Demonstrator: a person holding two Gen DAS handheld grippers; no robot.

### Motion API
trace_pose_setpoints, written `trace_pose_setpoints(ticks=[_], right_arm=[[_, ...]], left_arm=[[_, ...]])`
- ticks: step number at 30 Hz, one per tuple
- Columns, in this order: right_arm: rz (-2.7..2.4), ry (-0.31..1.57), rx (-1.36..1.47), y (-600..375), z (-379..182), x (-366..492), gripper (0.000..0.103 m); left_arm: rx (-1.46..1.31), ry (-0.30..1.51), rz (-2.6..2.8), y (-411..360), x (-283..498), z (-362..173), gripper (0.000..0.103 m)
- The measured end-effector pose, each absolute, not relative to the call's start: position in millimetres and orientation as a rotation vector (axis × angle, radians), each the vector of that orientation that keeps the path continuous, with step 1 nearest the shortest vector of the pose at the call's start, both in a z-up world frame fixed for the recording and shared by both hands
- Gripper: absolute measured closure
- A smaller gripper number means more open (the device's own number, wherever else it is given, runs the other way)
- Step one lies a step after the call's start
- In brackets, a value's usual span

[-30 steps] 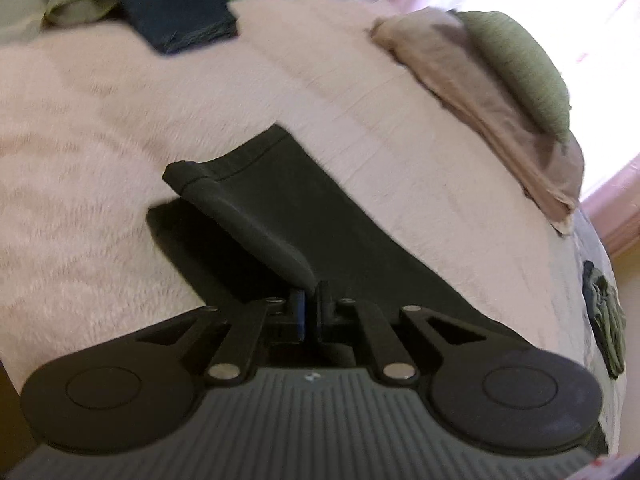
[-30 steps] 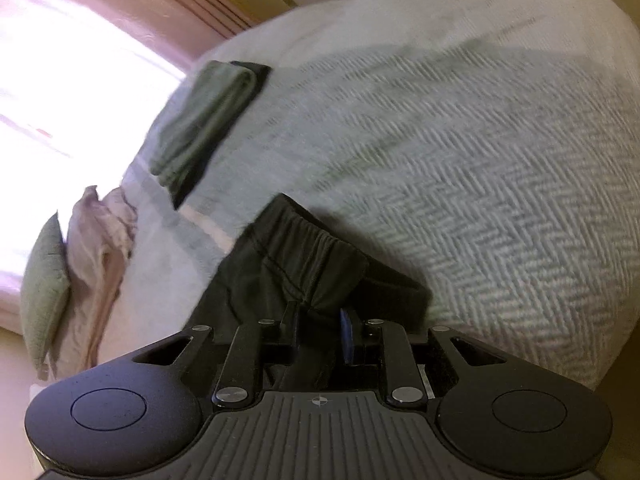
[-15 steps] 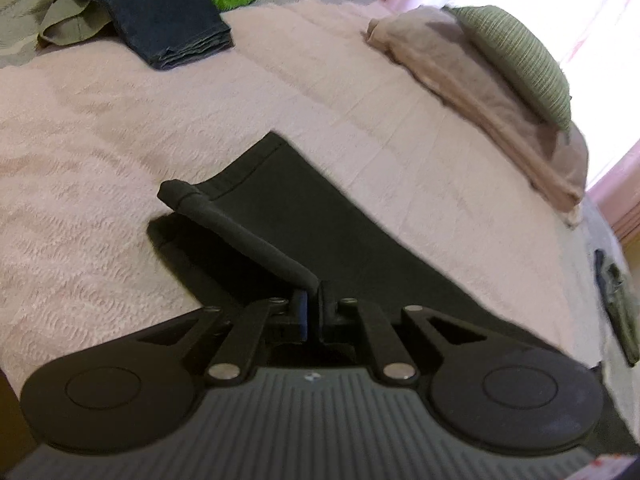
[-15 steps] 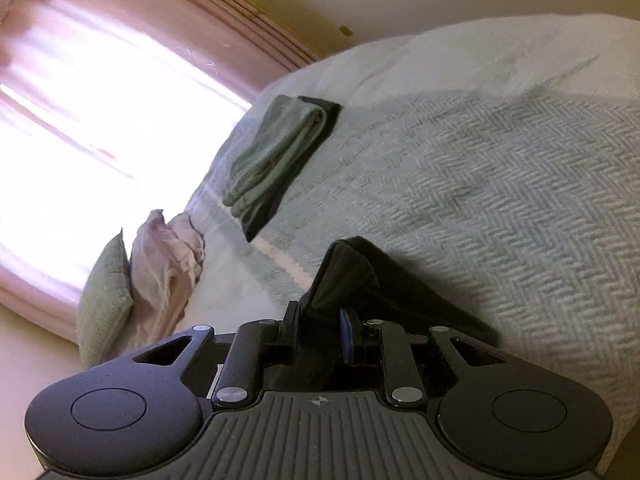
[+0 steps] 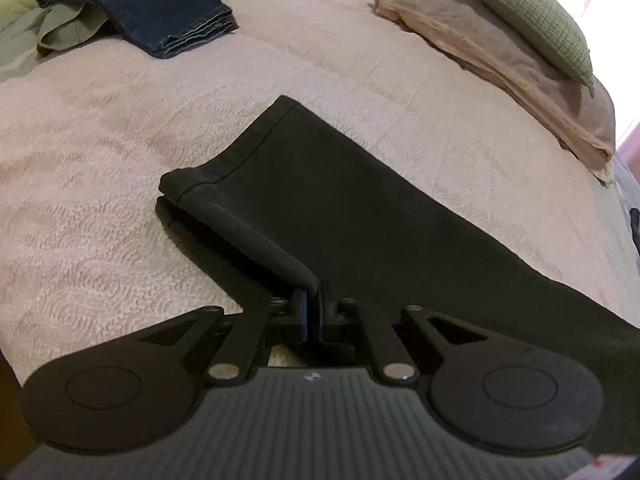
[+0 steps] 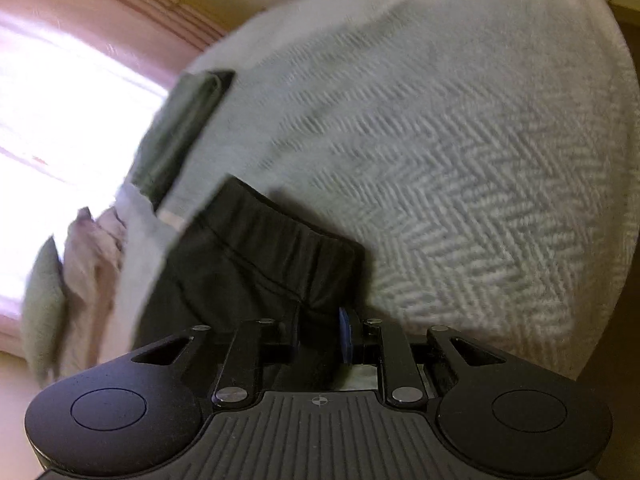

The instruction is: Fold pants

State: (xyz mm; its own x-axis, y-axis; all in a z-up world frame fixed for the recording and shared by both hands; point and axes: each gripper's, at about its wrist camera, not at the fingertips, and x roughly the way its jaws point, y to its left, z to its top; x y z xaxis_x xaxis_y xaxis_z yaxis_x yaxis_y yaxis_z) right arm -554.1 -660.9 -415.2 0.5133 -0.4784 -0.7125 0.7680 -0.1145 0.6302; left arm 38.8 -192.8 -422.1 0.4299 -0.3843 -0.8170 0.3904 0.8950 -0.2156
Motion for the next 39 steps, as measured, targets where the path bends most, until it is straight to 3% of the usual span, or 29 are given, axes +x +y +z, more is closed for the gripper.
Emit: trace_pose_setpoints(ticks=[2,6,10,13,23,29,31,32,33,34,35,39], right_arm=[[-1.089,0.328,1.315,-669,-414,-547,0.066],[-1.087,0.484,1.206,-679,-391,-537,0.054],[-1.105,0.594,0.927,-683,-351,-524,0.052],[-1.052,0.578,0.837,-698,-337,-513,0.046],[-0.794,0.589,0.851,-784,-372,-476,0.043],[-0.626,0.619,0.966,-816,-397,-477,0.043],[-0.575,0.609,0.981,-816,-399,-479,0.047],[-0.555,0.610,0.972,-815,-399,-479,0.068],[-0.561,0.630,0.934,-813,-399,-476,0.074],[-0.563,0.640,0.907,-811,-397,-473,0.083],[-0.580,0.647,0.880,-808,-394,-472,0.097],[-0.670,0.718,0.735,-790,-388,-464,0.097]], left_arm=[[0.072,1.015,-0.487,-198,36,-419,0.095],[0.122,1.063,-0.516,-196,32,-401,0.089],[0.157,1.095,-0.579,-204,19,-368,0.089],[0.227,1.056,-0.742,-247,4,-353,0.089],[0.379,1.068,-1.482,-496,-52,-384,0.078],[0.532,1.198,-1.646,-551,-70,-411,0.073],[0.546,1.209,-1.657,-552,-72,-417,0.073],[0.537,1.213,-1.662,-552,-71,-418,0.073],[0.527,1.207,-1.668,-552,-71,-418,0.082],[0.520,1.192,-1.679,-551,-70,-417,0.103],[0.524,1.154,-1.684,-550,-73,-416,0.103],[0.552,0.988,-1.644,-539,-91,-414,0.101]])
